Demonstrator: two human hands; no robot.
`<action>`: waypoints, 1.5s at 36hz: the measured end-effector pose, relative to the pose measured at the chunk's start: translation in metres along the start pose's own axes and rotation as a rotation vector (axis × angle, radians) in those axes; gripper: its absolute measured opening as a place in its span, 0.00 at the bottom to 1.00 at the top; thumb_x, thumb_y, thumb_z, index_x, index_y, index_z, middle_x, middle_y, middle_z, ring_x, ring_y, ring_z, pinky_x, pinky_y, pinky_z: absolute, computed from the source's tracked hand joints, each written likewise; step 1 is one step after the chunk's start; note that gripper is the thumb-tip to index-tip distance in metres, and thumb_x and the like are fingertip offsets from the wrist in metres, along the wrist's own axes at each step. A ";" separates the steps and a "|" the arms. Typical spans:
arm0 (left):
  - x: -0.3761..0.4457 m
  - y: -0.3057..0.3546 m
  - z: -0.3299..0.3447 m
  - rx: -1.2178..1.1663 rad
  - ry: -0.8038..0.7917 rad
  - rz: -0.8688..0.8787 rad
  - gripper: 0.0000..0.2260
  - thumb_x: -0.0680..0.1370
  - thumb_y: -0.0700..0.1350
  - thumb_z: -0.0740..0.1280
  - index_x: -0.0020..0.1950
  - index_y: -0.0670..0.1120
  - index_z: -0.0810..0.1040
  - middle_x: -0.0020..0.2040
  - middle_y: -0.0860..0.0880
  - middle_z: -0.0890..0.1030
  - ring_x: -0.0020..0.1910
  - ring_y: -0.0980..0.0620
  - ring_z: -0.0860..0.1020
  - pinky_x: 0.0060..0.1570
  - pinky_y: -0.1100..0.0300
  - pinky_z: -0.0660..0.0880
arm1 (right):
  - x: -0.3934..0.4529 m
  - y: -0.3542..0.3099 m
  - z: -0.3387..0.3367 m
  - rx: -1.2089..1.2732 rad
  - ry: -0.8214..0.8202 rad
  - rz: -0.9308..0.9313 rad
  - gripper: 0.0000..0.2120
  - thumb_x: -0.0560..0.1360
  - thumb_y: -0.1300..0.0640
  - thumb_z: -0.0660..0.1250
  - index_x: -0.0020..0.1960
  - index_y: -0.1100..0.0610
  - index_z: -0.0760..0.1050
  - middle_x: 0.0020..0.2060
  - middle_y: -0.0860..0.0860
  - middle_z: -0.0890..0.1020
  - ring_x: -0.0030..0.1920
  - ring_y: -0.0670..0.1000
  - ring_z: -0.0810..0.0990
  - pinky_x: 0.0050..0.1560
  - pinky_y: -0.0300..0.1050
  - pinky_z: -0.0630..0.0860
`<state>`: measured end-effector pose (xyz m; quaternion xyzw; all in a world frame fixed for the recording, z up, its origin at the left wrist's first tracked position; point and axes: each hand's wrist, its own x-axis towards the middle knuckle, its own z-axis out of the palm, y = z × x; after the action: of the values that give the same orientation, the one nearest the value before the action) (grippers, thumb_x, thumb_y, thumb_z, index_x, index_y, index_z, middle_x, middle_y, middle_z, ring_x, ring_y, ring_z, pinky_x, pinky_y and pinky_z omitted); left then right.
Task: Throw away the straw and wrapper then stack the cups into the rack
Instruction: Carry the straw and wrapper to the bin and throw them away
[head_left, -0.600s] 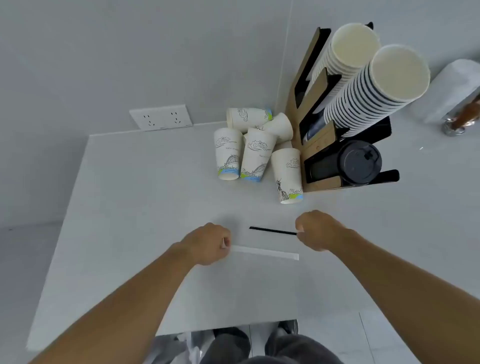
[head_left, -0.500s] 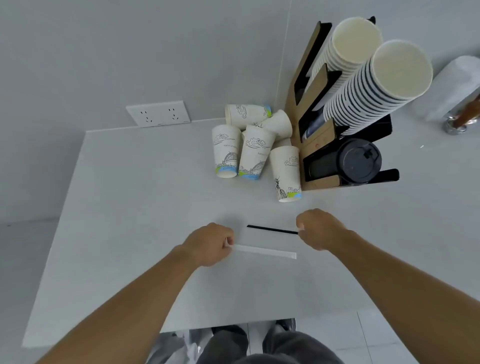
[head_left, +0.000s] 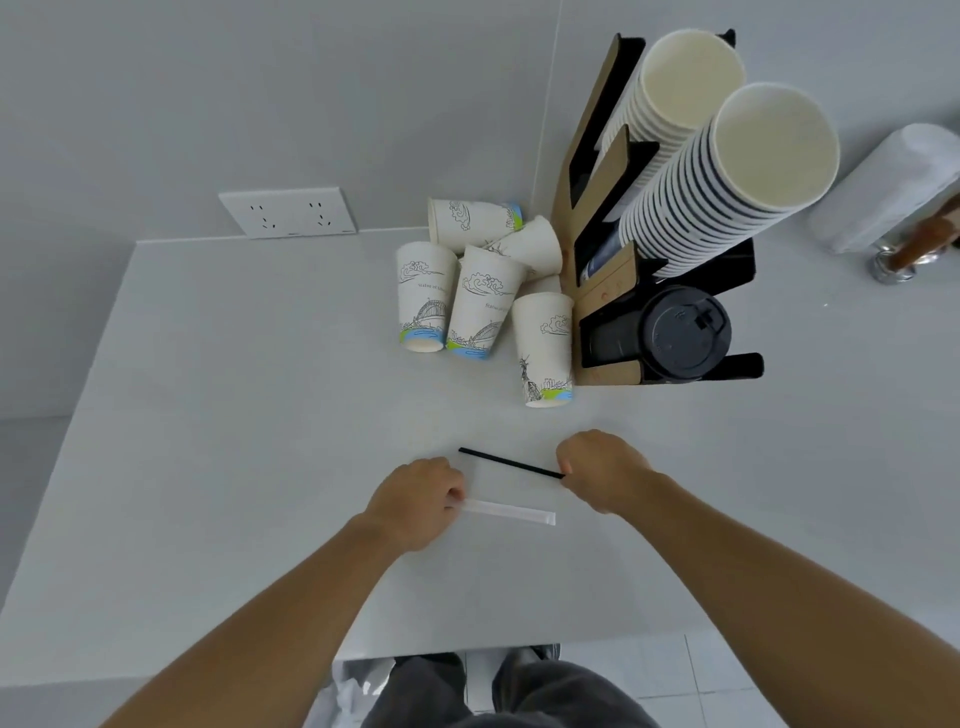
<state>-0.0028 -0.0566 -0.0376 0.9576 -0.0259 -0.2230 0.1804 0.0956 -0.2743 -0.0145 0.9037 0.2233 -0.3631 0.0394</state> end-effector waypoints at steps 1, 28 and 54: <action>0.000 0.001 0.001 -0.016 0.005 -0.013 0.09 0.78 0.45 0.62 0.52 0.47 0.80 0.52 0.49 0.79 0.50 0.48 0.77 0.45 0.61 0.69 | 0.000 0.002 0.001 0.003 0.004 -0.002 0.04 0.79 0.58 0.61 0.46 0.54 0.73 0.45 0.52 0.73 0.45 0.54 0.73 0.43 0.45 0.71; -0.022 0.010 0.010 0.077 -0.118 -0.076 0.05 0.79 0.44 0.57 0.45 0.49 0.71 0.44 0.52 0.73 0.41 0.50 0.71 0.40 0.59 0.68 | -0.005 0.018 0.009 0.030 -0.029 -0.061 0.10 0.79 0.57 0.60 0.39 0.55 0.68 0.45 0.54 0.75 0.44 0.55 0.75 0.38 0.45 0.71; -0.174 -0.003 0.048 -0.650 0.349 -0.572 0.08 0.74 0.39 0.71 0.39 0.51 0.79 0.37 0.52 0.83 0.35 0.55 0.78 0.35 0.73 0.73 | -0.056 0.003 0.036 0.638 0.041 -0.156 0.04 0.75 0.60 0.66 0.46 0.54 0.79 0.41 0.52 0.84 0.35 0.51 0.80 0.36 0.45 0.76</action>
<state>-0.1802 -0.0477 -0.0062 0.8433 0.3410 -0.0957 0.4042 0.0383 -0.3060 -0.0030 0.8577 0.1676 -0.3984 -0.2783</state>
